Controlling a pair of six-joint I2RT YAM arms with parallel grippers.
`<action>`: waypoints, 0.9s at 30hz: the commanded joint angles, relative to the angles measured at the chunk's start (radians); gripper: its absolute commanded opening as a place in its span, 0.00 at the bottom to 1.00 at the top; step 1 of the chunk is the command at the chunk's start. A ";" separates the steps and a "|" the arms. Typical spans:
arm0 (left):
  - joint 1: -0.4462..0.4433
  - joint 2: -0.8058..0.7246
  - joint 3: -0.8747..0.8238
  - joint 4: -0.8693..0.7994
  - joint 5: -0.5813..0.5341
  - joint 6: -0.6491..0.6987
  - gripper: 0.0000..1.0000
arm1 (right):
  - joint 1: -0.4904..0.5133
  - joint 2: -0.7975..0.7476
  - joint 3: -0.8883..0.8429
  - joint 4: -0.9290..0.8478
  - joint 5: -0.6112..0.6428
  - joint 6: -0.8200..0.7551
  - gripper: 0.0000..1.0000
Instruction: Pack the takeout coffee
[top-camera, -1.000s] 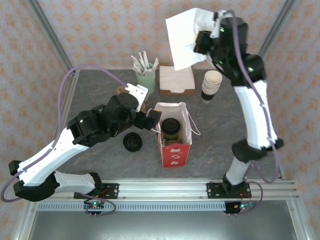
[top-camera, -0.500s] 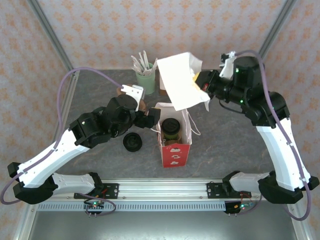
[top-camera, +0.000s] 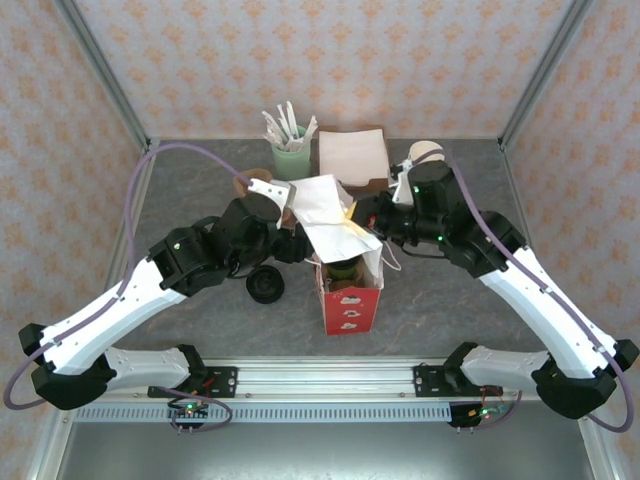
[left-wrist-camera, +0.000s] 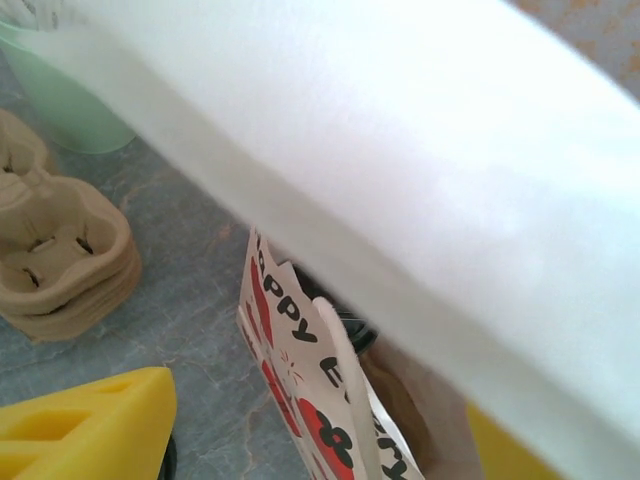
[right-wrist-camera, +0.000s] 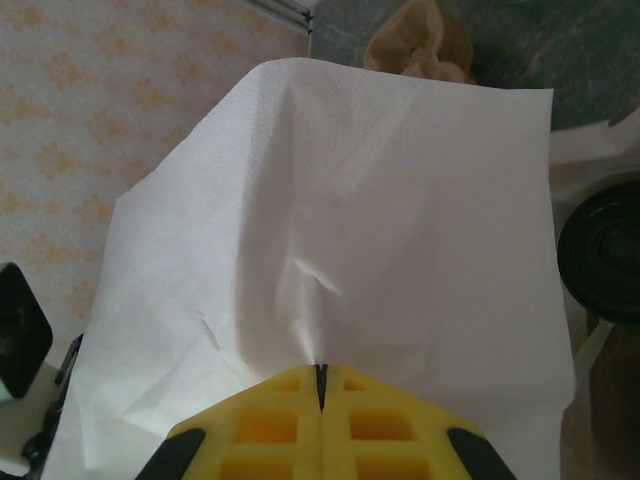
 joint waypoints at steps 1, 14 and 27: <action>0.015 -0.020 -0.025 0.034 0.024 -0.031 0.69 | 0.015 -0.028 -0.043 0.068 0.023 0.046 0.00; 0.025 -0.011 -0.031 0.035 0.040 -0.032 0.54 | 0.048 -0.026 -0.188 -0.019 0.202 -0.010 0.00; 0.035 -0.008 -0.034 0.030 0.049 -0.022 0.52 | 0.181 0.119 -0.148 -0.124 0.495 -0.107 0.00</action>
